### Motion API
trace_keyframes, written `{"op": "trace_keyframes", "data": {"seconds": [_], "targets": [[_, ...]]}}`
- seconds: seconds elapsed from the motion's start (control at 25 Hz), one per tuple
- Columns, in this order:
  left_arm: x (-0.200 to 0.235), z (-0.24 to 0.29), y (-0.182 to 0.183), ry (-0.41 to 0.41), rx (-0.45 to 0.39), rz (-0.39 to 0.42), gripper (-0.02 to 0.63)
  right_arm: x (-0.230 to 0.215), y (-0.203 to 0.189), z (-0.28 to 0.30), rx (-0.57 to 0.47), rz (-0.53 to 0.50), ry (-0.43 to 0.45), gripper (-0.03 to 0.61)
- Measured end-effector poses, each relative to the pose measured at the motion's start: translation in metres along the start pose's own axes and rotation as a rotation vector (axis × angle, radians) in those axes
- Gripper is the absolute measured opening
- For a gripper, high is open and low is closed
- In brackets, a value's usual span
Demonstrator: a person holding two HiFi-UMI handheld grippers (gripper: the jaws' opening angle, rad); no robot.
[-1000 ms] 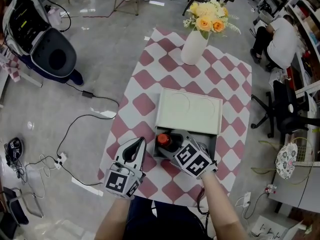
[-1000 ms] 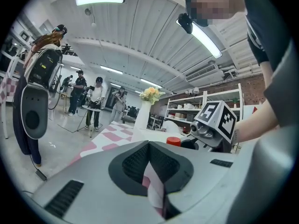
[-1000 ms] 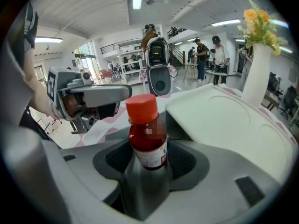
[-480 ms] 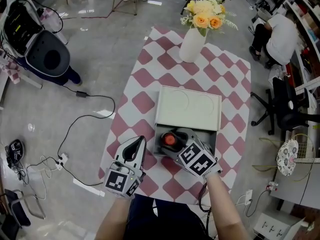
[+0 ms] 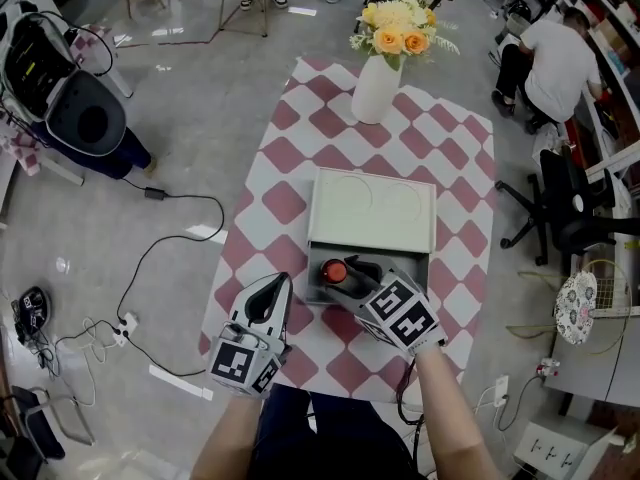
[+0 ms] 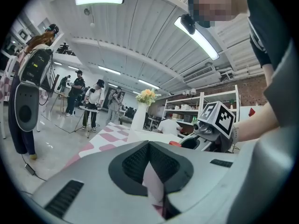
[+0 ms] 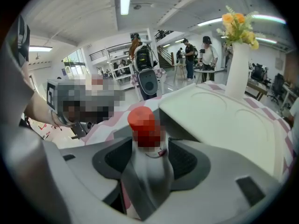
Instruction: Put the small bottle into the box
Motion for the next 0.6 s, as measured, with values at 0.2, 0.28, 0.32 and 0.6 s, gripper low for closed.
{"op": "trace_keyframes", "data": {"seconds": [0.2, 0.28, 0.32, 0.6], "targets": [[-0.003, -0.006, 0.001, -0.018, 0.002, 0.003, 0.011, 0.005, -0.009, -0.022, -0.068, 0.032, -0.092, 0.175], [-0.008, -0.009, 0.001, -0.033, 0.002, 0.0, 0.011, 0.007, -0.016, -0.034, -0.117, 0.053, -0.149, 0.067], [-0.01, -0.011, 0.001, -0.036, 0.001, -0.001, 0.011, 0.009, -0.02, -0.04, -0.147, 0.066, -0.178, 0.006], [-0.019, -0.025, 0.004, -0.056, 0.0, -0.003, 0.011, 0.029, -0.043, -0.079, -0.351, 0.125, -0.278, 0.004]]}}
Point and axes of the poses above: the fingertips, and each gripper's own axes: z forward along the fingers, x to its left, y out of its top, the point moved 10 cm from there along -z, backward along the fingers, and after that the axes turned 9 degrees about z, right-handed, at the moved point
